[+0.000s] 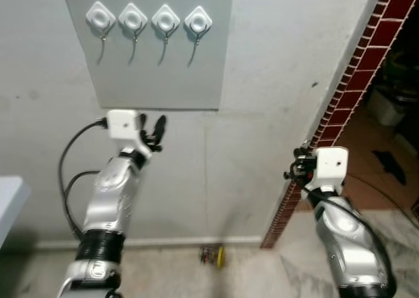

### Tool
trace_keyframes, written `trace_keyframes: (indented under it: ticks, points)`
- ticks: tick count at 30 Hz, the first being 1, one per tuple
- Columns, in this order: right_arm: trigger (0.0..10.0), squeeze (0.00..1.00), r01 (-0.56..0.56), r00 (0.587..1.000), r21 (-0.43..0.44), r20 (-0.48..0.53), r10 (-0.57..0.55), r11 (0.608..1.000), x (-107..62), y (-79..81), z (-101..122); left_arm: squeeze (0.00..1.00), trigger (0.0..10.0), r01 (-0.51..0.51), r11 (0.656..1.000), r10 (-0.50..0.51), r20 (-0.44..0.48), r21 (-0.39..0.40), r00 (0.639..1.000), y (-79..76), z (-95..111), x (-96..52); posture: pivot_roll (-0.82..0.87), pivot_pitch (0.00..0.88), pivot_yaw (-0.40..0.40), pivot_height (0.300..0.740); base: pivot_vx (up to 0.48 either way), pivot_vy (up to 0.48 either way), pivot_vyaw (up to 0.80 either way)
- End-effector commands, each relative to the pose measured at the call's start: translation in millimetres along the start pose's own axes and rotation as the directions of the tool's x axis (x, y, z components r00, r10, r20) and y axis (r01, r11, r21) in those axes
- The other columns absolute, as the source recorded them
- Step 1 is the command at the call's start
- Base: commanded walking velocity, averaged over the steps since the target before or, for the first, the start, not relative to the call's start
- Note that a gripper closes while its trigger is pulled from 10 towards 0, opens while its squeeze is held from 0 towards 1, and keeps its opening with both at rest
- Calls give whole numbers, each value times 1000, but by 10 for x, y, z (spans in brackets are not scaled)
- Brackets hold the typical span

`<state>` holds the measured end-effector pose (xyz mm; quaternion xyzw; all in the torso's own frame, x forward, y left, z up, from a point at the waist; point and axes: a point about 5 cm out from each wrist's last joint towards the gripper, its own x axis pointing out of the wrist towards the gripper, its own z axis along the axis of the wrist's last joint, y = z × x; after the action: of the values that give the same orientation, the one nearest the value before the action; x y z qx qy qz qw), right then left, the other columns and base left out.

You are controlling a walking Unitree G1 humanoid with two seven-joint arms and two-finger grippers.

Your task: Hang keys on a hook

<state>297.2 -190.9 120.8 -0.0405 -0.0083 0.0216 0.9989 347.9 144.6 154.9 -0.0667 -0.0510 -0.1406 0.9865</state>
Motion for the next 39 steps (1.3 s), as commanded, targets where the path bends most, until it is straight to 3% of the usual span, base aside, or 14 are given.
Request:
trace_keyframes:
  ticks: [1,11,18,21,26,31,39]
  points:
    - [10000,0,-33,998,-20,50,34,999,17,32,93,0,10000,38,999,-40,60,37,997,-17,163,21,-152,0,-44,724,0,0,0]
    - [10000,0,-214,956,-79,190,225,974,131,88,456,0,10000,236,964,-249,95,125,964,-313,339,67,-154,0,-36,724,0,0,0]
    - [10000,0,-275,925,-95,245,290,957,240,166,617,0,10000,263,957,-276,98,123,956,-361,363,78,-152,0,-34,724,0,0,0]
    - [10000,0,-331,893,-108,284,348,937,349,267,759,0,10000,282,952,-295,117,119,948,-415,424,86,-151,0,-32,724,0,0,0]
    - [10000,0,-346,876,-122,314,367,930,435,318,869,0,10000,278,955,-290,133,101,948,-416,464,88,-149,0,-32,724,0,0,0]
    - [10000,0,-392,833,-141,365,416,909,597,411,1088,0,10000,230,970,-240,159,78,958,-321,523,74,-137,0,-40,724,0,0,0]
    - [10000,0,-454,781,-150,408,474,878,723,543,1289,0,10000,183,981,-192,176,68,965,-237,566,68,-127,0,-47,724,0,0,0]
